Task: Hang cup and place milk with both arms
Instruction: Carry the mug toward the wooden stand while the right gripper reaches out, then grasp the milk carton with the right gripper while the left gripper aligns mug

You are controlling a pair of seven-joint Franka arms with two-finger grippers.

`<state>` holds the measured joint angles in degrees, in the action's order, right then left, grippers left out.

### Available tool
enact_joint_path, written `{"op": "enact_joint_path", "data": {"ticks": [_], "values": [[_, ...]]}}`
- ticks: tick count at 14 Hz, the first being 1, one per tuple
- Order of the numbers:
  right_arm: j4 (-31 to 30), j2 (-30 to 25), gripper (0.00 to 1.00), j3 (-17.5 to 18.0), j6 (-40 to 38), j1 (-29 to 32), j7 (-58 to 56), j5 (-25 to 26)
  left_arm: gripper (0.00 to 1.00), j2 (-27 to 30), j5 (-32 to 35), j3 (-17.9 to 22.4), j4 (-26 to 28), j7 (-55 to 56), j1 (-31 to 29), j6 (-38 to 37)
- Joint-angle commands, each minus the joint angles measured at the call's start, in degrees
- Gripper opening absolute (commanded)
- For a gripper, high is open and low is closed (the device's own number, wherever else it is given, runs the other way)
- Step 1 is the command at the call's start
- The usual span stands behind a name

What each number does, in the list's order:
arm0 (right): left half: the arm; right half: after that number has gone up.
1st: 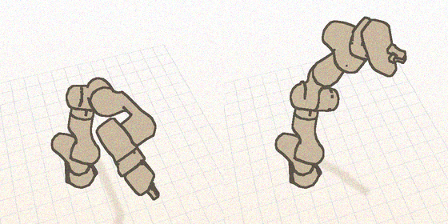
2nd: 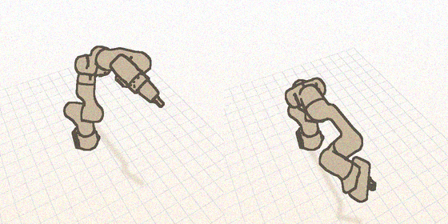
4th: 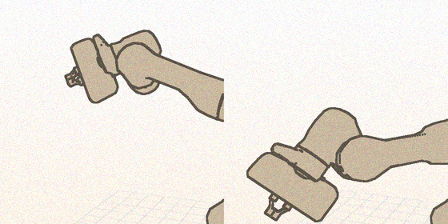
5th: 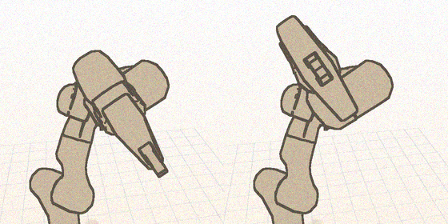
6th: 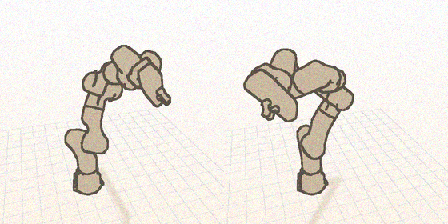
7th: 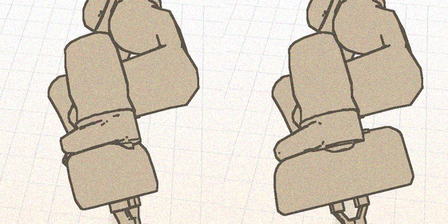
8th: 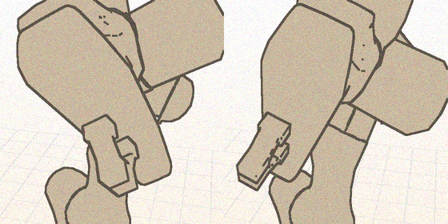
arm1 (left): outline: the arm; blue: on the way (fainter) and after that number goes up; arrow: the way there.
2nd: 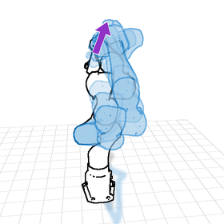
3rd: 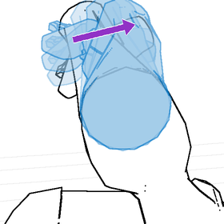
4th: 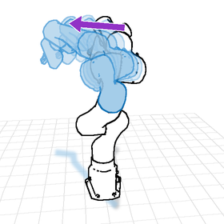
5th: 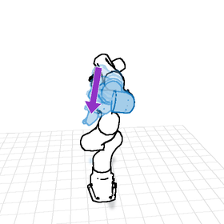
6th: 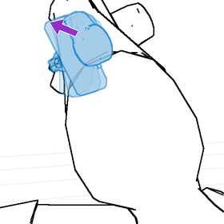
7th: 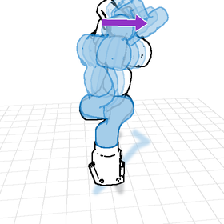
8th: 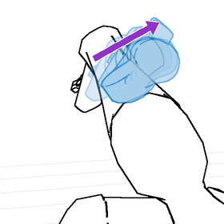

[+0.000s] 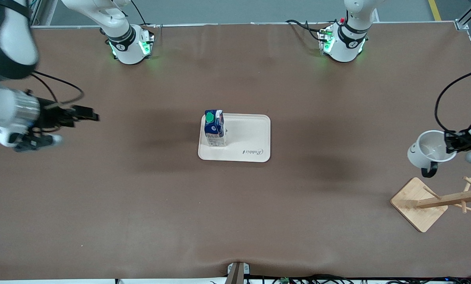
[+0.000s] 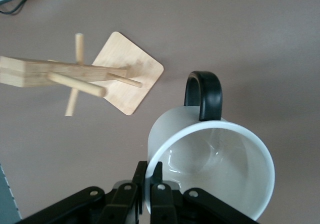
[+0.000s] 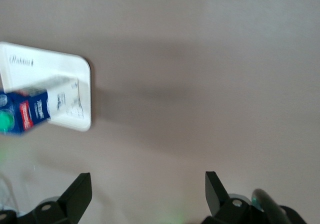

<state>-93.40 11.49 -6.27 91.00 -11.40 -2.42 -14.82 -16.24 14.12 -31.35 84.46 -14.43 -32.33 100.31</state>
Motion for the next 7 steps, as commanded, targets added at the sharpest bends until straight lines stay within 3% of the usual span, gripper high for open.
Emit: {"op": "enact_joint_path", "data": {"ticks": [1, 4, 7], "values": [[-3.7, 1.34, 1.0, -0.14, 5.92, -8.43, 9.26, -0.82, 0.0, -0.55, -1.2, -0.47, -1.49, -4.28, -2.55, 0.41], [-4.24, 2.04, 1.0, -0.14, 10.41, -17.92, 21.27, -1.0, 0.0, -1.6, -1.29, -0.47, -1.67, -6.48, -4.4, 3.04], [-4.16, 4.58, 1.0, -0.14, 16.57, -22.6, 26.67, -1.08, 0.0, -2.48, -1.29, -0.47, -2.02, -6.58, -5.11, 4.36]]}}
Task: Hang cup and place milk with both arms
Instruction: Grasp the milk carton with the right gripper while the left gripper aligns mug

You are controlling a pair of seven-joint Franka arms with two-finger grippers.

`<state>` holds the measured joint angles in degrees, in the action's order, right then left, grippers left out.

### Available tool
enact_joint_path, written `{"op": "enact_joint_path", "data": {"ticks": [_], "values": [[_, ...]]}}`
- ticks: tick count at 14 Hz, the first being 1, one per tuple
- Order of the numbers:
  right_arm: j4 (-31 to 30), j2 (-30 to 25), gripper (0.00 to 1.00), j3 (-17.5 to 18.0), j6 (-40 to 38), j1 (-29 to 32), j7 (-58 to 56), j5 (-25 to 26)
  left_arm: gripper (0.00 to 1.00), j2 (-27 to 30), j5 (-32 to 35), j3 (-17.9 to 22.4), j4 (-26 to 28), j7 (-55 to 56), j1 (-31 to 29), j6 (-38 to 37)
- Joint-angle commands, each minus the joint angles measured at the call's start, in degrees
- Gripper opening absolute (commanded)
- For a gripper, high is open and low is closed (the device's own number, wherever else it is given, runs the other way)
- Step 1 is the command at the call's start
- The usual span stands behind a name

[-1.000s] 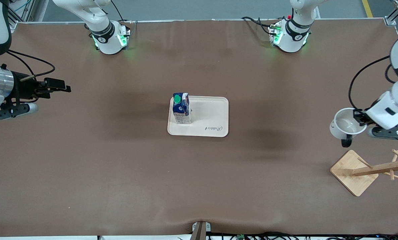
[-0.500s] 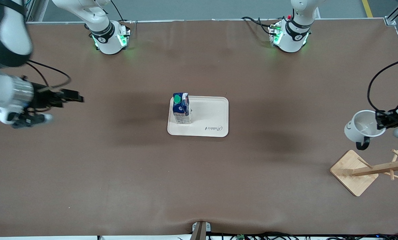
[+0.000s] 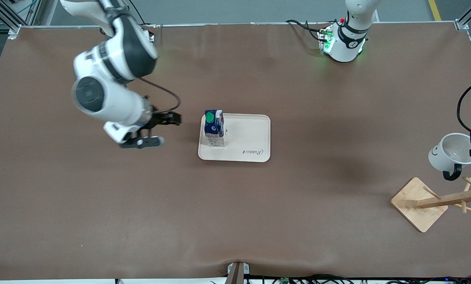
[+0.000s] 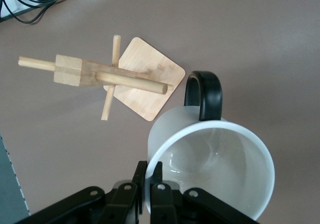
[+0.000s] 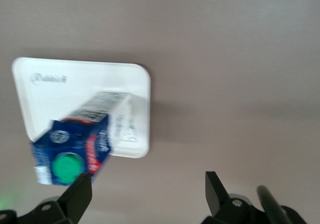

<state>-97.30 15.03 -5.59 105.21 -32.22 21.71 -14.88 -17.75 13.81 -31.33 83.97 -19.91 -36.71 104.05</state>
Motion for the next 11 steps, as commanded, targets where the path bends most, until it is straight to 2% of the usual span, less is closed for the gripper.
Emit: {"op": "enact_joint_path", "data": {"ticks": [1, 4, 11], "values": [[-0.17, 2.01, 1.0, -0.83, 4.02, -3.79, 5.5, -1.55, 0.0, -1.32, -1.06, -0.48, -1.62, -1.1, -0.9, 0.81], [0.18, 4.03, 1.0, -0.83, 8.42, -7.76, 10.35, -1.64, 0.0, -2.11, -0.98, -0.4, -2.58, -1.1, -0.91, 1.59], [-0.17, 6.59, 1.0, -0.92, 11.51, -11.1, 12.83, -1.12, 0.0, -4.05, -0.98, -0.31, -4.16, -4.17, -2.13, 1.69]]}}
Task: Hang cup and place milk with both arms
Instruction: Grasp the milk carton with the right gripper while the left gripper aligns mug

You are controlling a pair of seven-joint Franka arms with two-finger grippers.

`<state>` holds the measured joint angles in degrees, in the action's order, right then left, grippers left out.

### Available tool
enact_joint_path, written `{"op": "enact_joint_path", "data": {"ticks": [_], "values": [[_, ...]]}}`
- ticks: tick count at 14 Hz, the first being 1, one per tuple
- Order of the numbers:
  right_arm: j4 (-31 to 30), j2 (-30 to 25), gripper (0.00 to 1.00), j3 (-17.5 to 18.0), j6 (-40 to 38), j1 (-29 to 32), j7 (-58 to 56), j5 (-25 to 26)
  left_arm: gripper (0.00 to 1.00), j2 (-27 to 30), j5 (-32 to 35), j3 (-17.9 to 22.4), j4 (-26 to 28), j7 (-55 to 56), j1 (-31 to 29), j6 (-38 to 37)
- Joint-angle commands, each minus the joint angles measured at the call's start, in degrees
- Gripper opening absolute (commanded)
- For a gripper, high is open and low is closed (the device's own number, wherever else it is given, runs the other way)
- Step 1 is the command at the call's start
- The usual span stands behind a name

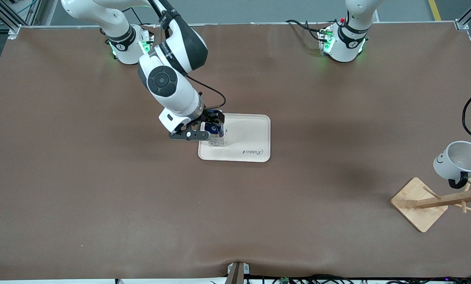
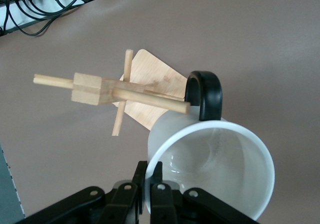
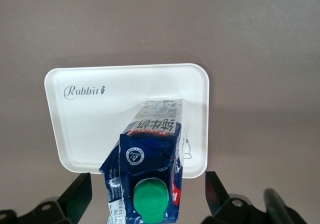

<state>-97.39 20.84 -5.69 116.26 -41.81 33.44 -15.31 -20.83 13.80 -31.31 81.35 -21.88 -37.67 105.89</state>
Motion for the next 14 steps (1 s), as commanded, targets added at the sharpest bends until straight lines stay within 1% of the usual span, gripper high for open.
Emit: {"op": "enact_joint_path", "data": {"ticks": [1, 3, 5, 6, 8, 9, 10, 12, 13, 14], "values": [[-0.08, 1.13, 1.0, -0.81, 0.46, -1.96, 1.1, -0.51, 0.0, -1.05, -0.97, -0.33, -1.63, -2.82, -1.35, -0.15], [-0.16, 1.92, 1.0, -0.9, 0.81, -2.84, 1.1, -0.07, 0.0, -1.23, -0.97, -0.33, -1.81, -3.35, -1.53, 0.45], [-0.16, 2.8, 1.0, -0.9, 0.9, -3.72, 1.54, 2.64, 0.0, -1.58, -0.97, -0.33, -1.72, -3.44, -2.14, 1.08], [-0.16, 2.98, 0.97, -0.9, 0.72, -3.81, 3.63, 2.92, 0.0, -1.84, -0.97, -0.33, -1.72, -3.44, -2.23, 1.08], [-0.16, 3.07, 0.19, -0.9, -0.5, -3.81, 5.14, 3.79, 0.0, -2.28, -0.97, -0.33, -1.72, -3.44, -2.32, 1.6], [0.1, 3.07, 0.0, -0.9, -2.34, -3.81, 5.41, 4.23, 0.0, -2.54, -0.97, -0.33, -1.8, -3.61, -2.84, 1.69], [0.19, 3.07, 0.0, -0.99, -3.23, -3.72, 5.76, 4.5, 0.0, -2.72, -0.97, -0.33, -1.81, -4.13, -3.37, 1.87], [0.54, 2.29, 0.0, -1.16, -3.76, -1.54, 5.85, 4.33, 0.0, -3.25, -0.97, -0.33, -1.81, -4.58, -3.46, 2.56], [2.37, 2.11, 0.0, -1.16, -6.2, -0.22, 6.11, 4.15, 0.0, -3.69, -0.97, -0.33, -1.89, -4.58, -3.81, 3.01], [5.43, 2.1, 0.0, -1.16, -10.31, 0.67, 6.63, 4.15, 0.0, -4.13, -0.97, -0.33, -1.89, -4.58, -3.99, 3.71]]}}
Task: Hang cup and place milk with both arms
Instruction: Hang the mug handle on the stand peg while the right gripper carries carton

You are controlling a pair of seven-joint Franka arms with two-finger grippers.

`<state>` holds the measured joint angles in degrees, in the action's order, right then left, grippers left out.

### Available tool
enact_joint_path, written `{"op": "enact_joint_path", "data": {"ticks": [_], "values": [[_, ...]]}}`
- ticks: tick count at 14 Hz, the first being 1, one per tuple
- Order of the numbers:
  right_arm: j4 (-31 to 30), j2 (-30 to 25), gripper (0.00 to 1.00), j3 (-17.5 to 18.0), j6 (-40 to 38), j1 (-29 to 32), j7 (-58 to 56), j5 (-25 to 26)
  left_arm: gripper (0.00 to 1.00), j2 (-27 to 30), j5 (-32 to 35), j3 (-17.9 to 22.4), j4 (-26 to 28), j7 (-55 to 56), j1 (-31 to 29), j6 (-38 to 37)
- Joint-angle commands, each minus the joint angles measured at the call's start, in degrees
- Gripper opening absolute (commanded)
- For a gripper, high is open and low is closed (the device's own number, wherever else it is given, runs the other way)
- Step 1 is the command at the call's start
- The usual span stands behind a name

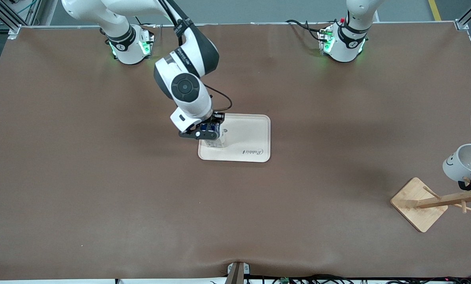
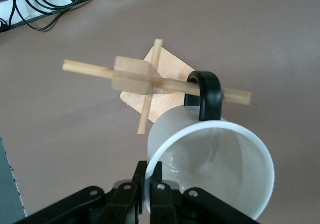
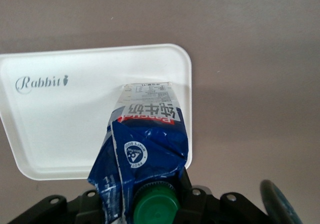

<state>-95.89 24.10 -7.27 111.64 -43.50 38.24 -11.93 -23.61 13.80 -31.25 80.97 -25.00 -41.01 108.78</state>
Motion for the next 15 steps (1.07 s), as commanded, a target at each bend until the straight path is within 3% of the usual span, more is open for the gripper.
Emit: {"op": "enact_joint_path", "data": {"ticks": [1, 3, 7, 9, 10, 11, 15], "values": [[6.92, -1.16, 0.0, 0.42, -9.91, 4.02, 1.75, 0.69, 0.0, -1.79, -0.97, -0.39, -1.51, -1.36, -0.65, 1.34], [11.58, -1.08, 0.0, 0.5, -15.98, 8.14, 0.88, 0.25, 0.0, -2.5, -0.88, -0.3, -1.51, -1.45, -0.65, 2.66], [11.79, -2.57, 0.0, -0.02, -24.35, 16.67, -10.19, 2.34, 0.0, -3.2, -0.79, -0.3, -1.51, -1.28, -0.73, 2.76], [11.6, -3.27, 0.0, -0.38, -25.67, 21.24, -13.69, 9.26, 0.31, -3.29, -0.97, -0.3, -1.6, -0.31, -0.73, 2.84], [11.52, -3.71, 0.0, -0.46, -26.03, 23.78, -18.94, 10.69, 0.58, -3.2, -0.97, -0.39, -1.69, 0.13, -0.65, 2.84], [10.82, -3.8, 0.0, -0.46, -26.03, 27.55, -23.77, 10.79, 1.0, -3.11, -1.14, -0.39, -1.69, 1.18, -0.56, 2.76], [6.17, -5.46, 0.0, -0.55, -25.33, 38.46, -35.29, 13.24, 1.0, -1.19, -1.23, -0.92, -1.43, 6.18, -0.03, 1.27]]}}
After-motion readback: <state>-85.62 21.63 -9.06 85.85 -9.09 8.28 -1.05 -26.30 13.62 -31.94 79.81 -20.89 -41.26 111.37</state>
